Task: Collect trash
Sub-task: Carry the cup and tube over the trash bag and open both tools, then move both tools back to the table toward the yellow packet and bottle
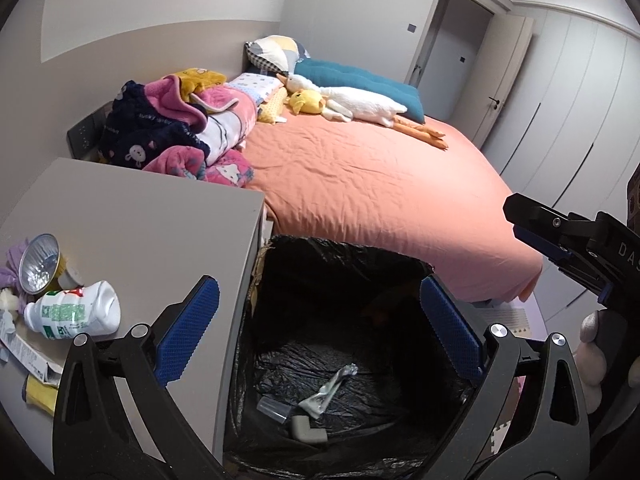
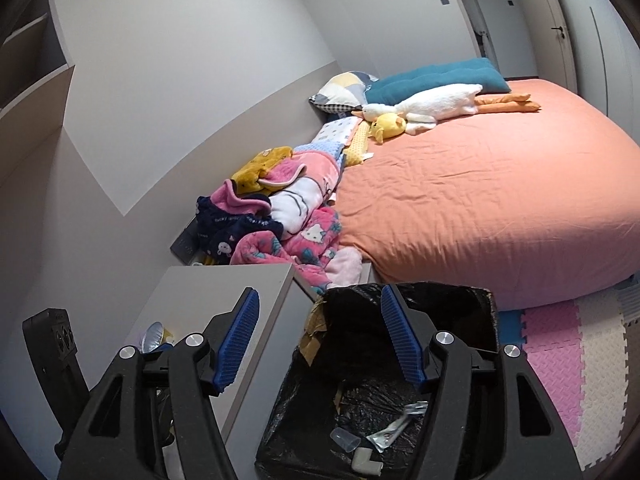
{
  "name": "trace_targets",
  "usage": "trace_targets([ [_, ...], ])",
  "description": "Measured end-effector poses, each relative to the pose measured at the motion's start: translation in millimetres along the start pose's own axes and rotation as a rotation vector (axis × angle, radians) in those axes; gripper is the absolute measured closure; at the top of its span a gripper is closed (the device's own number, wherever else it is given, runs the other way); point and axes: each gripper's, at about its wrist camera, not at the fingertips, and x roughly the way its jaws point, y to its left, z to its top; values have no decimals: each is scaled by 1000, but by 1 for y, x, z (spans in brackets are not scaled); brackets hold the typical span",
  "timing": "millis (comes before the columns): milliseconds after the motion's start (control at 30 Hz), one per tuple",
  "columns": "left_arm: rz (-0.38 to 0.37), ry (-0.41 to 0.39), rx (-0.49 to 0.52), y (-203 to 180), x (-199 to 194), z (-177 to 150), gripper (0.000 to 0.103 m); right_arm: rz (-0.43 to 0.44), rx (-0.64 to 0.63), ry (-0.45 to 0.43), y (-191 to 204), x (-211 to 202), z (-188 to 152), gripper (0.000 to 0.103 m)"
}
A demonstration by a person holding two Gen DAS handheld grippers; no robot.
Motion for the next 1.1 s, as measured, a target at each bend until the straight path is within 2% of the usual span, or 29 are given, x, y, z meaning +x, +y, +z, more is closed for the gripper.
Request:
trace_targets([
  [400,53,-20,-62,32,-17,-9,6,79,-75,60,35,19,-14,36],
  [633,110,-29,-97,58,-32,-18,6,136,-128,113,66,33,-27,36],
  [1100,239,-32,-241,119,-64,-49,6,214,-239,223,126,65,-56,36],
])
